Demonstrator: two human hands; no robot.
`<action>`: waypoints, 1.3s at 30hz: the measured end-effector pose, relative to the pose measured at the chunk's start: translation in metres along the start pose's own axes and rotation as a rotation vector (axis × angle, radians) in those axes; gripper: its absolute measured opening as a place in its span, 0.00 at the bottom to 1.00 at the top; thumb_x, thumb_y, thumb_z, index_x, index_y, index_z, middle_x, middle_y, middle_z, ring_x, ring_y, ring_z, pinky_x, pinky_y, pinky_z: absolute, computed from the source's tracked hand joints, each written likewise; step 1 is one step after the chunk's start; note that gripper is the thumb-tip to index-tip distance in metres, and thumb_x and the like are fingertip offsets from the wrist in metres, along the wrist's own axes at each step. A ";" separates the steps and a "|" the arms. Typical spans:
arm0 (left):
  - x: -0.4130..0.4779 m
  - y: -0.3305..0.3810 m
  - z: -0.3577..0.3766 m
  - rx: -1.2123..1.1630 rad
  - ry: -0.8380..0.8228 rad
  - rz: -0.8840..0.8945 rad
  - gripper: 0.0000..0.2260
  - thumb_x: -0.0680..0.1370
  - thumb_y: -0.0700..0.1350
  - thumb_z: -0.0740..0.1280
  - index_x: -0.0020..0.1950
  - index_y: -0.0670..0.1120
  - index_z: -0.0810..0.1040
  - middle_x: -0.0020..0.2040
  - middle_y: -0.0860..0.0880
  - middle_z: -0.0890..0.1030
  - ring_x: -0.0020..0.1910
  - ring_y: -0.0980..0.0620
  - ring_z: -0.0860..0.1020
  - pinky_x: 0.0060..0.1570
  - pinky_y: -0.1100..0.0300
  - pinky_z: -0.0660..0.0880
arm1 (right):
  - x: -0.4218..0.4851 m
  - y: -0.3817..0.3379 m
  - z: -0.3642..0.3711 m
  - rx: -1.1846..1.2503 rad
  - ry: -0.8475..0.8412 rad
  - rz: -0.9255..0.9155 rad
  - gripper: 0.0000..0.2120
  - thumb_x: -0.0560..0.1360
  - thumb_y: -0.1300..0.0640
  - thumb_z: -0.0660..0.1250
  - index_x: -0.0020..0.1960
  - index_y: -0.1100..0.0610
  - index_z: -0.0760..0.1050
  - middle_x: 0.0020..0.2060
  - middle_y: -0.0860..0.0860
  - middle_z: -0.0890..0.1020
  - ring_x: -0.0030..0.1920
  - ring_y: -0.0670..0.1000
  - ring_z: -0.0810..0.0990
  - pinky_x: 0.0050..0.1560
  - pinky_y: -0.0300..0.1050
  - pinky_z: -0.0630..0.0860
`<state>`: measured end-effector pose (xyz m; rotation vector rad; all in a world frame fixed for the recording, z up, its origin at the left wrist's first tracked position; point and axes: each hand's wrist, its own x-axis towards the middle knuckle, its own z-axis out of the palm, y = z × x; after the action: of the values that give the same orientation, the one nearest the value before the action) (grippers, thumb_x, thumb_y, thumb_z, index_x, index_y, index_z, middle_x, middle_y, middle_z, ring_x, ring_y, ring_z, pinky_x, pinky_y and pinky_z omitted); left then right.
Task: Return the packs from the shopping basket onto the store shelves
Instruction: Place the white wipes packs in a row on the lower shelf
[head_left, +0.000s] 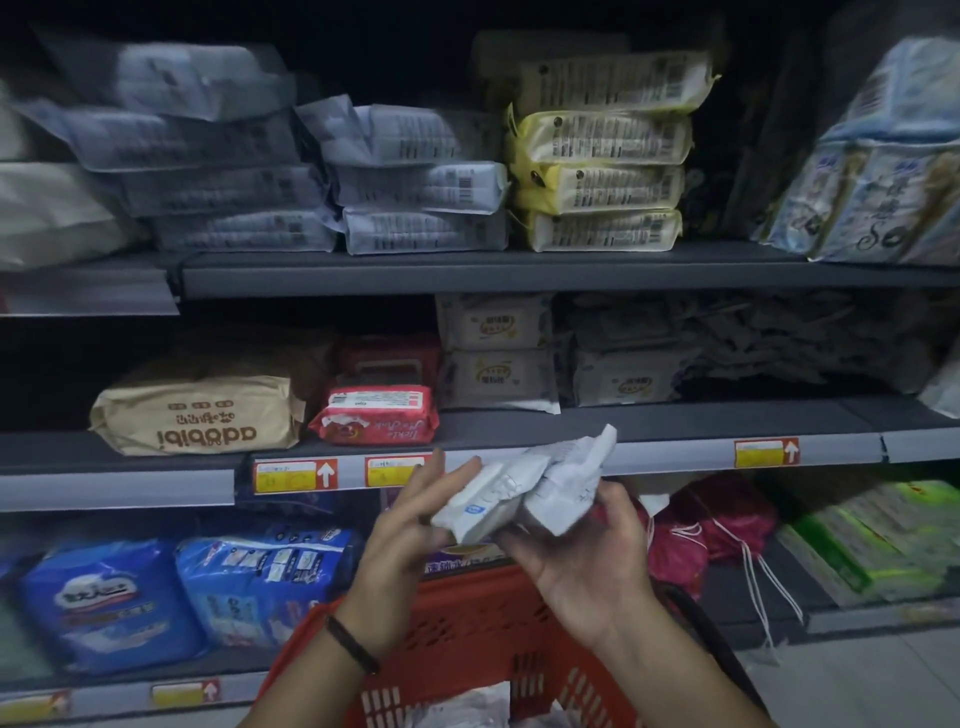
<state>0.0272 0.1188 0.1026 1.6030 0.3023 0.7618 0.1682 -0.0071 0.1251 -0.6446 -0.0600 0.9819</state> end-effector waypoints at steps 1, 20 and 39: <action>0.000 0.003 0.001 -0.032 0.043 -0.016 0.24 0.71 0.55 0.67 0.67 0.56 0.83 0.80 0.58 0.66 0.80 0.60 0.60 0.77 0.44 0.65 | 0.000 -0.001 0.000 -0.012 -0.025 -0.013 0.23 0.77 0.51 0.63 0.62 0.66 0.82 0.63 0.67 0.82 0.67 0.72 0.79 0.64 0.70 0.77; 0.015 0.026 -0.041 -0.324 0.282 -0.465 0.42 0.56 0.32 0.85 0.66 0.52 0.74 0.52 0.38 0.87 0.39 0.43 0.86 0.41 0.49 0.83 | 0.002 -0.004 0.013 -0.140 -0.163 -0.076 0.21 0.74 0.51 0.60 0.53 0.59 0.88 0.56 0.63 0.86 0.55 0.65 0.86 0.50 0.64 0.85; 0.020 0.041 -0.028 -0.845 0.292 -0.478 0.20 0.79 0.41 0.69 0.71 0.45 0.74 0.61 0.38 0.84 0.50 0.40 0.87 0.47 0.42 0.83 | 0.030 0.025 0.004 -0.388 -0.209 -0.160 0.36 0.58 0.56 0.79 0.64 0.66 0.78 0.52 0.65 0.83 0.48 0.60 0.83 0.42 0.54 0.83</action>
<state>0.0151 0.1450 0.1474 0.5872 0.4730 0.6212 0.1652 0.0282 0.1082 -0.8746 -0.4894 0.8857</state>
